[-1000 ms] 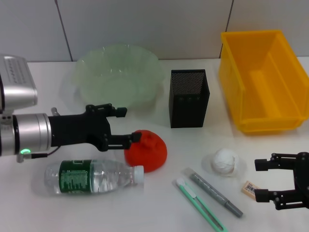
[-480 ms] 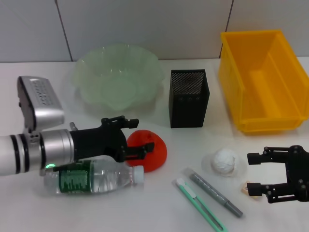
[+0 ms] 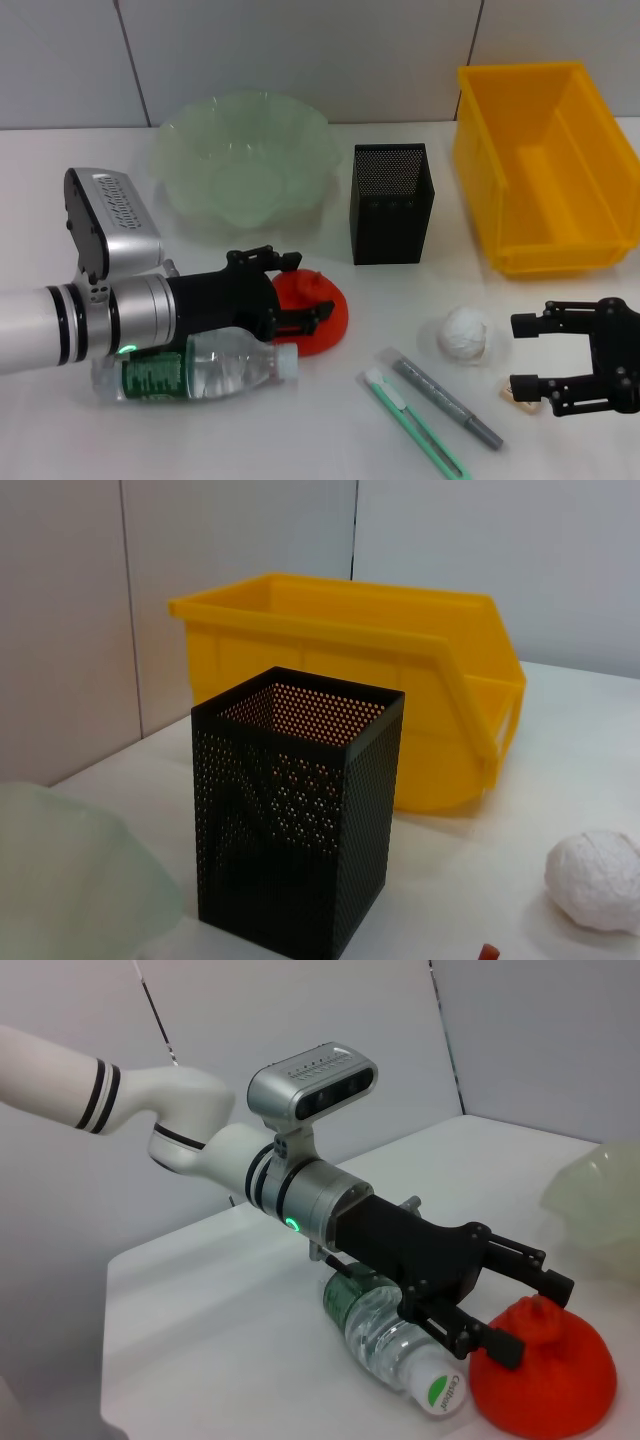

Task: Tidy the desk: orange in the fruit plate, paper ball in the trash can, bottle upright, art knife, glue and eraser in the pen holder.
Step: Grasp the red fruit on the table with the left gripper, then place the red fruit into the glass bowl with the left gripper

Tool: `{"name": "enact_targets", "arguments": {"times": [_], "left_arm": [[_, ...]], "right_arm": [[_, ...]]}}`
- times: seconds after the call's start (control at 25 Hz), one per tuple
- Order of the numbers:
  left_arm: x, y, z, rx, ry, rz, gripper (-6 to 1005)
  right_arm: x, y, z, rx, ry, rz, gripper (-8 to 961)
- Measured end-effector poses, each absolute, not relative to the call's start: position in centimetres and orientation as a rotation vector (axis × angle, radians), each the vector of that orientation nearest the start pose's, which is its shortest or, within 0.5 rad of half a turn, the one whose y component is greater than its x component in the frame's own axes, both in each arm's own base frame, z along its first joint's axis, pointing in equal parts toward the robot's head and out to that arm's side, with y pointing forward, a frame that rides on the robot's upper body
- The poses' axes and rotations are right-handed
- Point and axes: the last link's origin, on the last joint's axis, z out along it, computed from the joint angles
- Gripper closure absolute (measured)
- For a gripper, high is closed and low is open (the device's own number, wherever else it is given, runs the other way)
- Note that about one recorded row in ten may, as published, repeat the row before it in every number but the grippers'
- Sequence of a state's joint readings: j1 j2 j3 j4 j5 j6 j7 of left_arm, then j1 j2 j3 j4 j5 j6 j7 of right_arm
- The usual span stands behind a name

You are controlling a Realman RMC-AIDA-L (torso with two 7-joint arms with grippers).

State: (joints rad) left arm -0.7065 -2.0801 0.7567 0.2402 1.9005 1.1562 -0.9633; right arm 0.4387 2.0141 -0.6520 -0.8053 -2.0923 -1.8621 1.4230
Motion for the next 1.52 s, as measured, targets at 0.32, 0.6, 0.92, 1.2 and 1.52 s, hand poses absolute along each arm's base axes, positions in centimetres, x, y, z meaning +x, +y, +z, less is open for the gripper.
{"name": "enact_targets", "arguments": {"times": [0.32, 0.6, 0.92, 1.2, 1.52], "left_arm": [[-25.5, 35.6, -7.9, -2.694, -0.385, -0.500, 273], [-25.6, 35.4, -7.9, -2.695, -0.391, -0.506, 506], [-25.8, 35.4, -7.2, -2.651, -0.427, -0.570, 765], [-26.4, 34.9, -4.2, -2.605, -0.429, -0.668, 814], [-25.2, 35.9, 0.6, -2.539, -0.431, -0.764, 886]], "right_arm": [[28.2, 28.9, 4.7, -2.885, 0.602, 0.632, 158], [28.2, 28.9, 4.5, -2.880, 0.605, 0.632, 158], [28.1, 28.9, 4.4, -2.878, 0.605, 0.637, 158], [27.9, 29.2, 4.4, -2.876, 0.586, 0.644, 158], [27.2, 29.5, 4.0, -2.888, 0.568, 0.657, 158]]}}
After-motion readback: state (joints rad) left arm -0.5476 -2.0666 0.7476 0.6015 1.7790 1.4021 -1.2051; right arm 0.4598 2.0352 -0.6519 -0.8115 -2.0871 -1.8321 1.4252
